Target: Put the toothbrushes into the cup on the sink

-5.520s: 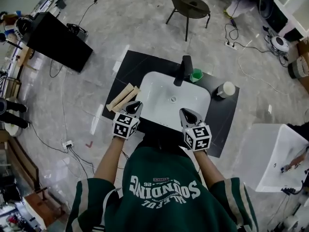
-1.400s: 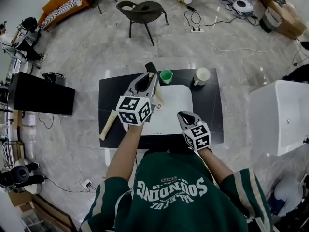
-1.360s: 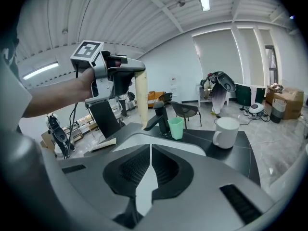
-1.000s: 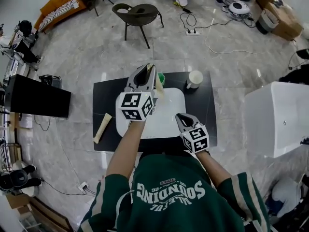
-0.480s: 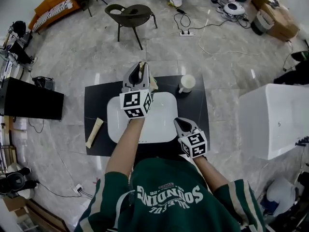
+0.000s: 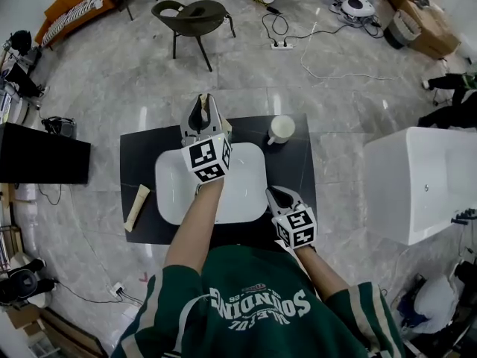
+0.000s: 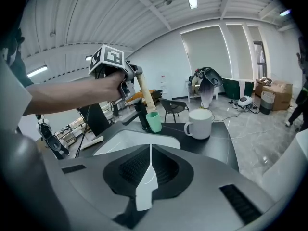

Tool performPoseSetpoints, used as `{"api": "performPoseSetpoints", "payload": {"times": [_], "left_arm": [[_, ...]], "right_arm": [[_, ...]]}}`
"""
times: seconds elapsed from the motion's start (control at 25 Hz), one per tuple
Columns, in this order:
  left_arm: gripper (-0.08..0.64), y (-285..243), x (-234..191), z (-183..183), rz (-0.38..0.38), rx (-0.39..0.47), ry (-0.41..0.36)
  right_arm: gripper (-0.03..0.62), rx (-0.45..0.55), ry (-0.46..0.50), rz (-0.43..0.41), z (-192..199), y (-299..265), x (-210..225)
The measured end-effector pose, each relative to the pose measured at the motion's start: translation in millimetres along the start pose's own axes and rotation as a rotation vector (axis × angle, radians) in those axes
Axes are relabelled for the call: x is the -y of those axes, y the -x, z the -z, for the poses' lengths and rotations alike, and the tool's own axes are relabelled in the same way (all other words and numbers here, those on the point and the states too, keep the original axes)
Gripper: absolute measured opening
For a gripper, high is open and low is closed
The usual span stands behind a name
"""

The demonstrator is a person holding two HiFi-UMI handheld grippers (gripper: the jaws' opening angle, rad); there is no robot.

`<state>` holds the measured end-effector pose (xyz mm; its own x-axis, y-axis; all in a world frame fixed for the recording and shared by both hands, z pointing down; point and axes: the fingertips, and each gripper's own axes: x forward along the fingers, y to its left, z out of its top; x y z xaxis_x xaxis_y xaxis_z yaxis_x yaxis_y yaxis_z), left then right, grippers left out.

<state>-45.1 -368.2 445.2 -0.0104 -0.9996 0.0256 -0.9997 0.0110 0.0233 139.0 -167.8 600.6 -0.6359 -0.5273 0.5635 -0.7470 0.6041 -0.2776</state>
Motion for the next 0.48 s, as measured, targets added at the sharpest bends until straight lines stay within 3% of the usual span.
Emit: {"api": "performPoseSetpoints", "payload": {"times": [0.28, 0.48], "left_arm": [[0.067, -10, -7, 15, -0.058, -0.015, 0.017], [0.067, -16, -4, 26, -0.06, -0.022, -0.023]], "right_arm": [[0.043, 0.012, 0.009, 0.005, 2, 5, 13], [0.043, 0.007, -0.001, 0.004, 3, 6, 20]]}}
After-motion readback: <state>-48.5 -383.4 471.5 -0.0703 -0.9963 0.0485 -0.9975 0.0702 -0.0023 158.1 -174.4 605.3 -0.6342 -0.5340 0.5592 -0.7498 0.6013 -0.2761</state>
